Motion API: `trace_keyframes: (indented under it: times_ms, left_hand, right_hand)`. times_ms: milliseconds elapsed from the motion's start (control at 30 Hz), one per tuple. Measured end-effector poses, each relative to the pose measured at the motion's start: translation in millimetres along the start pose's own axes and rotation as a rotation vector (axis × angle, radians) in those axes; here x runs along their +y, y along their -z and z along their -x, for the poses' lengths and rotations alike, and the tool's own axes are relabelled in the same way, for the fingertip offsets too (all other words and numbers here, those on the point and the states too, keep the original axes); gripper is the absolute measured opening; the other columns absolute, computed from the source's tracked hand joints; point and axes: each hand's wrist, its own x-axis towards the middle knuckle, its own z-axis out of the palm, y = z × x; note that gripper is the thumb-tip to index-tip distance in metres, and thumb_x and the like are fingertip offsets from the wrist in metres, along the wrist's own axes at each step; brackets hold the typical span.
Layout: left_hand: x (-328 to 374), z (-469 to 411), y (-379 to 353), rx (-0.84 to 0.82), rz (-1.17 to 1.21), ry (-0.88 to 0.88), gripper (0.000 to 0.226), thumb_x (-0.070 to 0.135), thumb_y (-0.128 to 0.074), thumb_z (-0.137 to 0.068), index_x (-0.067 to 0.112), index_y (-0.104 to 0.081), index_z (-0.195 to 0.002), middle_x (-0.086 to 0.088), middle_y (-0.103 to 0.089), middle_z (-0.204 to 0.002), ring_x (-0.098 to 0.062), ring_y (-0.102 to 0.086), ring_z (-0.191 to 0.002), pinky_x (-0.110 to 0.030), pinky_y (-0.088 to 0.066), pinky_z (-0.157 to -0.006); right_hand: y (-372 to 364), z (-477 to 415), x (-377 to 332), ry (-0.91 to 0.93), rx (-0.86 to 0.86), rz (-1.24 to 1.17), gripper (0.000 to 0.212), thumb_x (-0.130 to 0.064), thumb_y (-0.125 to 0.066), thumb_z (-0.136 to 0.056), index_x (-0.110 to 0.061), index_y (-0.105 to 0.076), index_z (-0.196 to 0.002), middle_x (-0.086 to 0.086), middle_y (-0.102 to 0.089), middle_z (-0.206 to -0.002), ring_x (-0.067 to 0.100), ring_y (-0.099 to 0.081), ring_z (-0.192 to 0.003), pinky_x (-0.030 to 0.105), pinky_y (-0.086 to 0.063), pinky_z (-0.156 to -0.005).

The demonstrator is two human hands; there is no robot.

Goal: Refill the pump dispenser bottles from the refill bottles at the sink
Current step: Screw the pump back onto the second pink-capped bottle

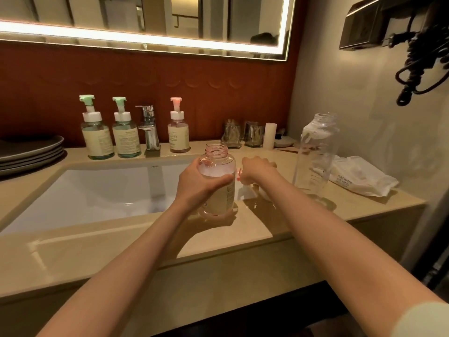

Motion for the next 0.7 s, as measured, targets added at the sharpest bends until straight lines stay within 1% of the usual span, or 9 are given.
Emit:
trace_keyframes:
  times_ms: [100,200,267,333,400,533,600,633,700]
  left_hand:
    - [-2,-2,2,0.001,0.001,0.007,0.069,0.034,-0.079,-0.068,0.012,-0.05,-0.127,-0.005,-0.056,-0.126,-0.014,-0.048,-0.102,-0.026,-0.043,-0.079]
    - [-3,-2,5,0.003,-0.007,0.009,0.068,0.034,-0.079,-0.069,0.011,-0.05,-0.126,-0.005,-0.056,-0.124,-0.015,-0.048,-0.101,-0.025,-0.042,-0.076]
    - [-4,-2,5,0.006,-0.012,0.008,0.067,0.033,-0.079,-0.069,0.011,-0.051,-0.125,-0.006,-0.056,-0.123,-0.015,-0.048,-0.1,-0.025,-0.042,-0.075]
    - [-4,-3,5,0.009,-0.012,0.002,0.067,0.033,-0.079,-0.069,0.011,-0.051,-0.126,-0.006,-0.056,-0.124,-0.015,-0.048,-0.1,-0.026,-0.043,-0.076]
    - [-4,-3,4,0.003,-0.007,-0.002,0.068,0.033,-0.079,-0.069,0.012,-0.05,-0.127,-0.006,-0.056,-0.125,-0.015,-0.048,-0.101,-0.027,-0.045,-0.078]
    - [-4,-2,5,-0.008,0.004,-0.003,0.068,0.032,-0.079,-0.069,0.012,-0.05,-0.127,-0.005,-0.056,-0.122,-0.016,-0.049,-0.102,-0.029,-0.047,-0.081]
    - [-4,-3,4,-0.003,0.009,0.005,0.066,0.032,-0.08,-0.069,0.012,-0.051,-0.125,-0.001,-0.056,-0.115,-0.016,-0.049,-0.102,-0.028,-0.045,-0.079]
    - [-3,-3,4,0.0,0.015,0.012,0.065,0.032,-0.08,-0.069,0.013,-0.051,-0.124,0.0,-0.055,-0.112,-0.016,-0.049,-0.101,-0.027,-0.045,-0.078]
    - [-3,-4,3,0.001,0.029,0.018,0.065,0.033,-0.08,-0.068,0.014,-0.051,-0.123,0.001,-0.055,-0.112,-0.017,-0.05,-0.102,-0.028,-0.045,-0.078]
  right_hand:
    - [-2,-3,-4,-0.025,-0.044,0.05,0.044,-0.022,-0.05,-0.093,-0.011,-0.042,-0.135,0.016,-0.045,-0.136,0.036,-0.04,-0.125,0.056,-0.029,-0.105]
    - [-4,-6,-1,0.001,0.015,0.003,0.036,-0.023,-0.054,-0.092,-0.008,-0.052,-0.125,0.015,-0.053,-0.126,0.032,-0.046,-0.118,0.046,-0.037,-0.103]
    - [-1,-5,2,0.05,0.095,-0.031,0.031,-0.022,-0.06,-0.09,-0.006,-0.057,-0.116,0.014,-0.057,-0.118,0.03,-0.05,-0.107,0.036,-0.044,-0.09]
    - [7,-3,2,0.109,0.152,0.011,0.032,-0.021,-0.067,-0.084,-0.006,-0.059,-0.111,0.013,-0.059,-0.111,0.026,-0.05,-0.095,0.03,-0.042,-0.074]
    - [13,-1,1,0.158,0.147,0.08,0.037,-0.024,-0.072,-0.08,-0.006,-0.059,-0.11,0.011,-0.059,-0.105,0.023,-0.048,-0.089,0.027,-0.04,-0.069]
    - [14,2,2,0.169,0.132,0.146,0.038,-0.029,-0.074,-0.077,-0.005,-0.063,-0.105,0.009,-0.052,-0.09,0.021,-0.045,-0.085,0.027,-0.039,-0.068]
    - [12,2,3,0.195,0.188,0.159,0.038,-0.026,-0.075,-0.077,-0.004,-0.063,-0.105,0.013,-0.057,-0.1,0.024,-0.048,-0.098,0.029,-0.042,-0.072]
    - [12,1,3,0.217,0.247,0.153,0.037,-0.025,-0.073,-0.078,-0.003,-0.062,-0.106,0.014,-0.057,-0.108,0.026,-0.047,-0.105,0.03,-0.043,-0.079]
    - [18,3,3,0.245,0.394,0.063,0.031,-0.024,-0.066,-0.085,-0.002,-0.062,-0.107,0.014,-0.055,-0.116,0.028,-0.043,-0.112,0.033,-0.041,-0.09]
